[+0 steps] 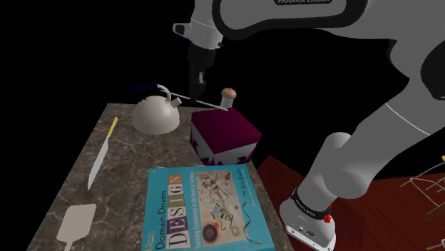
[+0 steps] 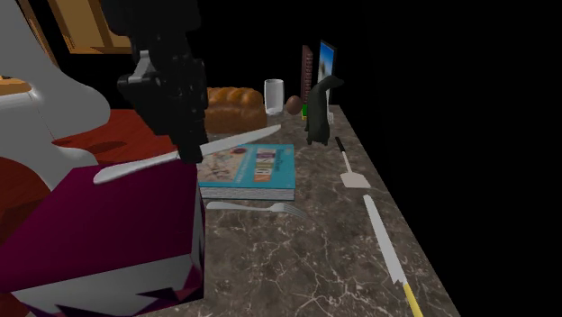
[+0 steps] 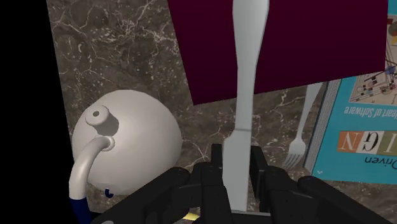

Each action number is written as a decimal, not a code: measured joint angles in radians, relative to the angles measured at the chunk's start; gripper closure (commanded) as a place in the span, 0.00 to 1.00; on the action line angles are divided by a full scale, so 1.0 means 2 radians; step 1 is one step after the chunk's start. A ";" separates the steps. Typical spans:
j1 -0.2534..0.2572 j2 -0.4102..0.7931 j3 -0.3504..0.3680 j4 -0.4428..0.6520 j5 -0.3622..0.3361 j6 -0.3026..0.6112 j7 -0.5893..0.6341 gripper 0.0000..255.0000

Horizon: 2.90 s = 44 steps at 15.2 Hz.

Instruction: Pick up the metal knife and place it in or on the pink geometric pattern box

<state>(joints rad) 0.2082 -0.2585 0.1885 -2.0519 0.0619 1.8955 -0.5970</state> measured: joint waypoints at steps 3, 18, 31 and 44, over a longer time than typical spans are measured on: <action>-0.005 -0.056 -0.017 -0.048 0.006 -0.008 -0.025 1.00; -0.010 -0.170 -0.050 -0.202 0.009 0.030 -0.070 1.00; -0.010 -0.165 -0.048 -0.234 0.011 0.068 -0.071 0.00; -0.011 -0.178 -0.053 -0.182 0.007 0.001 -0.071 0.00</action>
<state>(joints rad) 0.1857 -0.6151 0.0831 -2.4163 0.0768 1.8981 -0.7388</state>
